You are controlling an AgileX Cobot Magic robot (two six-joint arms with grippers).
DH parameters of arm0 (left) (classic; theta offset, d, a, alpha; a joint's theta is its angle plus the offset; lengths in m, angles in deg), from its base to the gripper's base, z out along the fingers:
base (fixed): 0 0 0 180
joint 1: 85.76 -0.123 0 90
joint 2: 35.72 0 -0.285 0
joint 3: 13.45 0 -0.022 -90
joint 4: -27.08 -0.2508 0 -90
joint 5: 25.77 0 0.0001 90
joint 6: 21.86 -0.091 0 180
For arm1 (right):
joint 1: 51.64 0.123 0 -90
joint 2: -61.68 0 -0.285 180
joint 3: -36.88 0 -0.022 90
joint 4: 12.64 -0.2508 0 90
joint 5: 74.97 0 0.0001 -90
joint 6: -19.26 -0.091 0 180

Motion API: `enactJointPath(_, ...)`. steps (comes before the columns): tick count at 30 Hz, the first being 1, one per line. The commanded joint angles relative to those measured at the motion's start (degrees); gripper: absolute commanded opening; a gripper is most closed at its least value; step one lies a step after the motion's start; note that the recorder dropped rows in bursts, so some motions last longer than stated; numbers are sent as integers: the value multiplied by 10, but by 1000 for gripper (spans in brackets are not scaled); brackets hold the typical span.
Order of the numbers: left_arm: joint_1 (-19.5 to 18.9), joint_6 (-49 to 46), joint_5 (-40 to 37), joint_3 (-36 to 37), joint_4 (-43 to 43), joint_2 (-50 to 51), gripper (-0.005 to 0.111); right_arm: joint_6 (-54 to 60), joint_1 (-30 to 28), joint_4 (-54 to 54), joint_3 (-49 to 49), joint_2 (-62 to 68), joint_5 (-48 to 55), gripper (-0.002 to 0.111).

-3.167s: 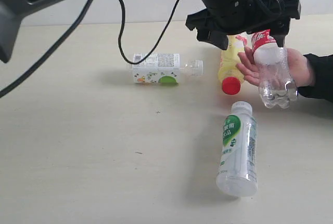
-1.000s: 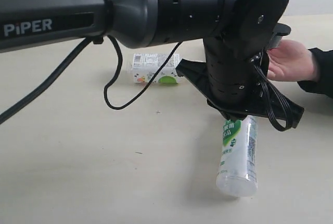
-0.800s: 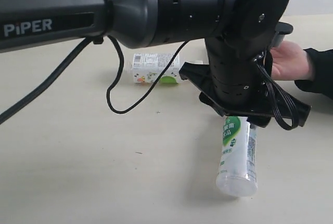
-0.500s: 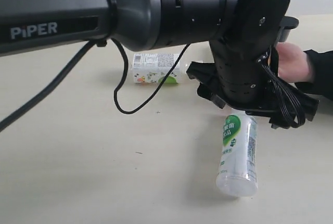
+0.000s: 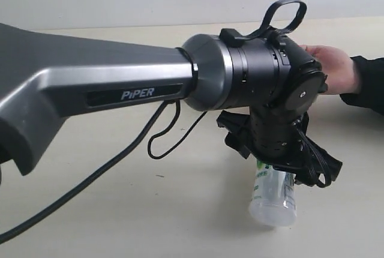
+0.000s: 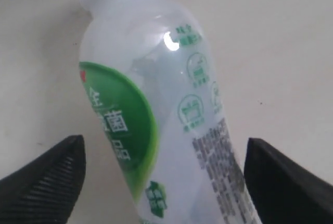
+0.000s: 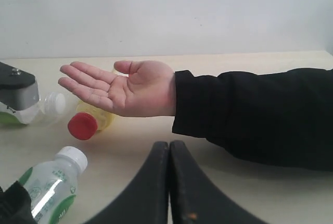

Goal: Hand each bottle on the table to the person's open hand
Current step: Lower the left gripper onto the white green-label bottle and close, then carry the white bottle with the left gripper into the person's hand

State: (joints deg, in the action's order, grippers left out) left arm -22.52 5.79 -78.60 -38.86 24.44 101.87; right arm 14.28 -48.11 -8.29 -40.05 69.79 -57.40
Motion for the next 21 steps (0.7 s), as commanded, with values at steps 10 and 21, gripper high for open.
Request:
enactJointPath(10,1,-5,-23,1,-1,18,0,3,-3,1,-3,-3,0,0)
enactJointPath(21,1,-21,-50,1,-4,11,0,3,-3,1,-3,-3,0,0)
